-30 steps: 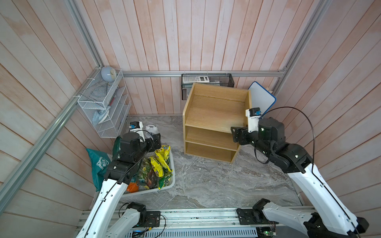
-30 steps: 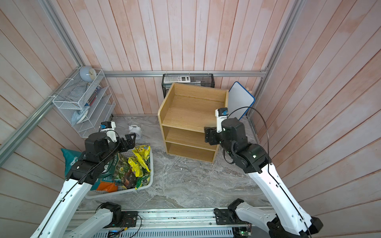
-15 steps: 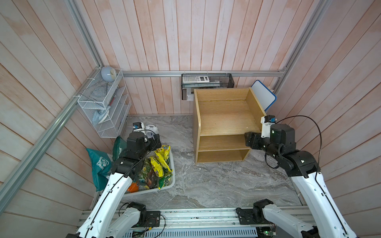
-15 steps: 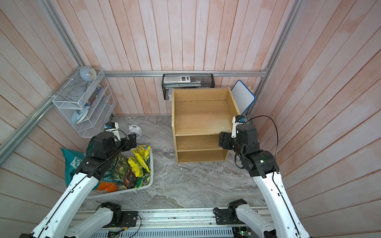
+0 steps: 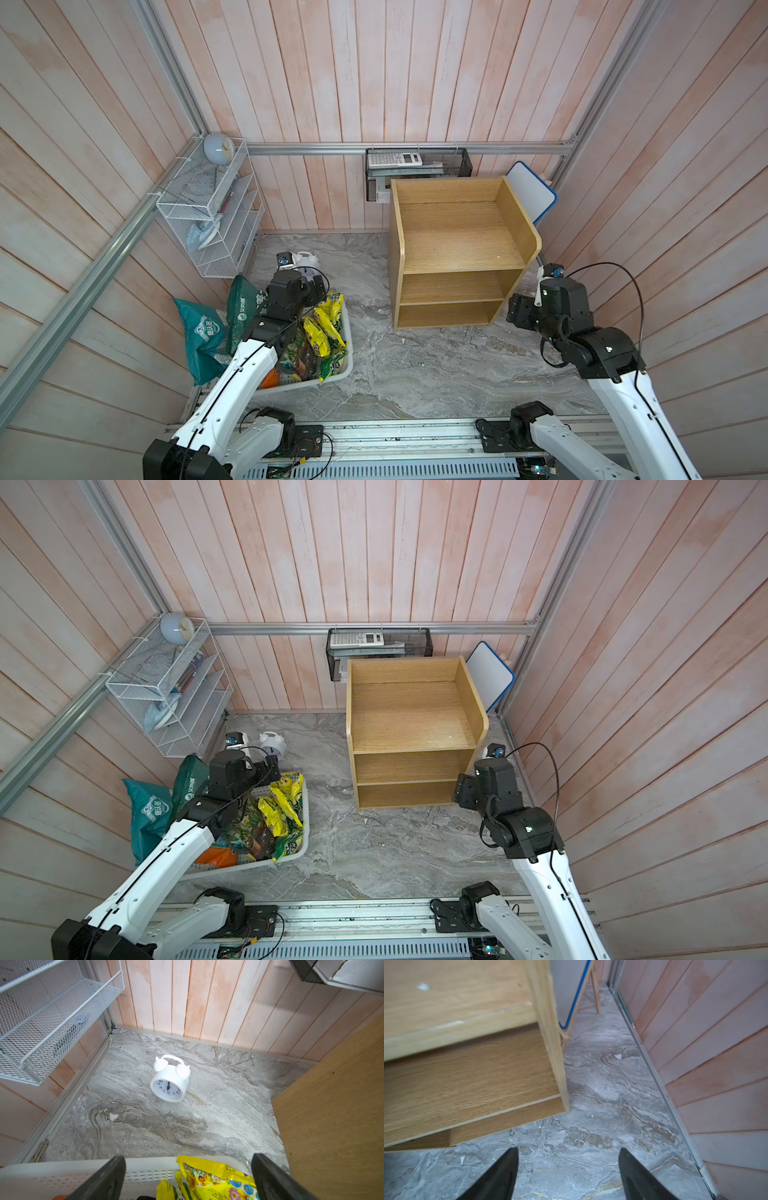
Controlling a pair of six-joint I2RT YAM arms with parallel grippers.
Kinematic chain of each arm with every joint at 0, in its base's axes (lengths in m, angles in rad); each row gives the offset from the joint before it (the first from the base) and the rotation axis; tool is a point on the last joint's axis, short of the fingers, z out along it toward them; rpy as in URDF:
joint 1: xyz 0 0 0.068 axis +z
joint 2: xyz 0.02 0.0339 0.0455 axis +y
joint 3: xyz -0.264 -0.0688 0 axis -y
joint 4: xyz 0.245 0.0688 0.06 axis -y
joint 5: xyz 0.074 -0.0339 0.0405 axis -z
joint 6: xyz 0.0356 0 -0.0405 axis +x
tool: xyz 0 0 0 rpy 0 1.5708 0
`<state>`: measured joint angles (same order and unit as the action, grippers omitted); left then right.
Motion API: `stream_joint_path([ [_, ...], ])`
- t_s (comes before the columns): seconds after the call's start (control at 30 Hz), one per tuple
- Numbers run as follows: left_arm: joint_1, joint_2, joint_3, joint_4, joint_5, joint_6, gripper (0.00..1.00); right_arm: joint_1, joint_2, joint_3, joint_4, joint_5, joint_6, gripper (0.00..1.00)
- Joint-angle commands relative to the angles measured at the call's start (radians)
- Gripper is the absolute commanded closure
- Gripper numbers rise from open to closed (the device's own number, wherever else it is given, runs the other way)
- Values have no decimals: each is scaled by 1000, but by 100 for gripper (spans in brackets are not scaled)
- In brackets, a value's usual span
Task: Take down the fertilizer bag from the shelf
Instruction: Reset both arms
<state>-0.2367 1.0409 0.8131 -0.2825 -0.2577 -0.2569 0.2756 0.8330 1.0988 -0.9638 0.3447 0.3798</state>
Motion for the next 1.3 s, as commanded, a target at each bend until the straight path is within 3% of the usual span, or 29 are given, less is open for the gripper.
stream_joint_path([
  [0.0, 5, -3, -56, 108, -51, 56, 0, -103, 22, -60, 39, 60, 10, 18],
  [0.13, 25, -28, -136, 228, -52, 76, 0, -266, 31, -162, 201, -7, -35, 17],
  [0.23, 39, -15, -163, 266, -29, 89, 0, -323, 32, -269, 392, 4, -86, 16],
  [0.37, 50, 34, -179, 295, -13, 104, 0, -328, 65, -497, 801, -3, -223, 15],
  [0.47, 52, 44, -230, 386, 2, 158, 0, -328, 140, -614, 1029, -29, -208, 15],
  [0.57, 60, 41, -306, 519, 11, 188, 0, -328, 221, -655, 1150, -95, -190, 15],
  [0.7, 110, 94, -373, 662, 51, 183, 0, -327, 339, -714, 1385, -84, -158, 16],
  [0.8, 136, 179, -375, 737, 81, 176, 0, -329, 441, -746, 1585, -182, -262, 15],
  [0.9, 139, 285, -407, 899, 79, 175, 0, -326, 536, -772, 1767, -268, -271, 15],
  [1.0, 141, 350, -345, 816, 69, 168, 0, -324, 686, -822, 1981, -296, -289, 13],
  [1.03, 142, 370, -332, 820, 79, 170, 0, -323, 755, -836, 2154, -312, -279, 5],
  [1.07, 143, 382, -320, 810, 92, 173, 0, -325, 763, -843, 2177, -343, -285, 2],
  [1.17, 143, 394, -301, 790, 101, 177, 0, -323, 668, -769, 1879, -365, -306, 2],
  [1.27, 142, 392, -296, 769, -62, 147, 0, -321, 694, -711, 1815, -343, -305, 2],
])
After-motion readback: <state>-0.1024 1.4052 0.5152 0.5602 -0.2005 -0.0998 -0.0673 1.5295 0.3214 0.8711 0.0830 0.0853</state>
